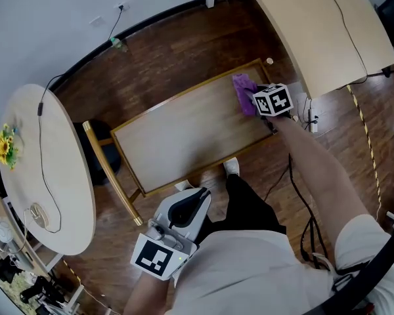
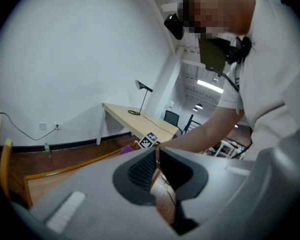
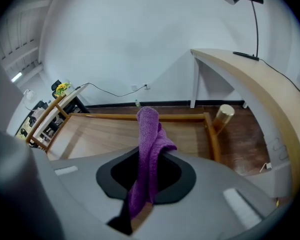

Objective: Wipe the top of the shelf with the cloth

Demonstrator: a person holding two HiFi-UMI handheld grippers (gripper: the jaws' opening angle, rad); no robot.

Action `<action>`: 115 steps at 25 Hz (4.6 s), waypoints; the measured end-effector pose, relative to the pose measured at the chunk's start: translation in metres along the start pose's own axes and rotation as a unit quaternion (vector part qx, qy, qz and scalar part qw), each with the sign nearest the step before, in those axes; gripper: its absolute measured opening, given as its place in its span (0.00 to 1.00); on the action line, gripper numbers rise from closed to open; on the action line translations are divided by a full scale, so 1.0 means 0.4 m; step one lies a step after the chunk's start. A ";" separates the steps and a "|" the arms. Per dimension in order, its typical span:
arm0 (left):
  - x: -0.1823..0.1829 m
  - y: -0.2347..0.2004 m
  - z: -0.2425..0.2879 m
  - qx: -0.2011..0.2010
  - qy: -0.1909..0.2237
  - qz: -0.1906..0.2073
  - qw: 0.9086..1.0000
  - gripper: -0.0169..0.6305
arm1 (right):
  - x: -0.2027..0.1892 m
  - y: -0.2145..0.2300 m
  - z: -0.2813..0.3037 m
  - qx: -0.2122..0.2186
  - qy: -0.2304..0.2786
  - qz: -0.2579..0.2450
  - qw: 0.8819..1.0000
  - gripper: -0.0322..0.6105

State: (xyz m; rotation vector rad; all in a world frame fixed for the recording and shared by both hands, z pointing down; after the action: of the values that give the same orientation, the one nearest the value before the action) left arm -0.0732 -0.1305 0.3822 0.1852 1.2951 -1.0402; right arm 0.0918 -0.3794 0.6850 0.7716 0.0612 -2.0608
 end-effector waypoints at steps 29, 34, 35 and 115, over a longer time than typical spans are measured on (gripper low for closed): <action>0.016 -0.034 -0.191 0.045 0.043 0.006 0.998 0.09 | 0.056 -0.562 0.016 0.140 0.046 -0.019 0.989 0.13; -0.005 -0.065 -0.287 0.051 0.041 0.008 0.998 0.09 | 0.022 -0.898 0.102 0.221 0.025 -0.039 0.974 0.13; -0.009 -0.071 -0.305 0.053 0.040 0.010 0.998 0.09 | 0.011 -0.953 0.119 0.233 0.021 -0.043 0.971 0.13; -0.079 -0.111 -0.436 0.026 0.024 0.001 0.999 0.09 | -0.246 -1.173 0.103 0.244 -0.049 -0.078 0.965 0.13</action>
State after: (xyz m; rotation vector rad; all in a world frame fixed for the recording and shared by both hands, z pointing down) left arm -0.2234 -0.0271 0.3707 0.2530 1.3108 -1.0743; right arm -0.2520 -0.0438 0.6584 0.9822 -0.4724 -2.2934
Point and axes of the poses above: the fingertips, and each gripper's own axes: z forward along the fingers, y to its right, x out of its top, the point moved 2 cm from there along -z, backward along the fingers, and after that the axes turned 2 degrees about y, right-handed, at the moved point
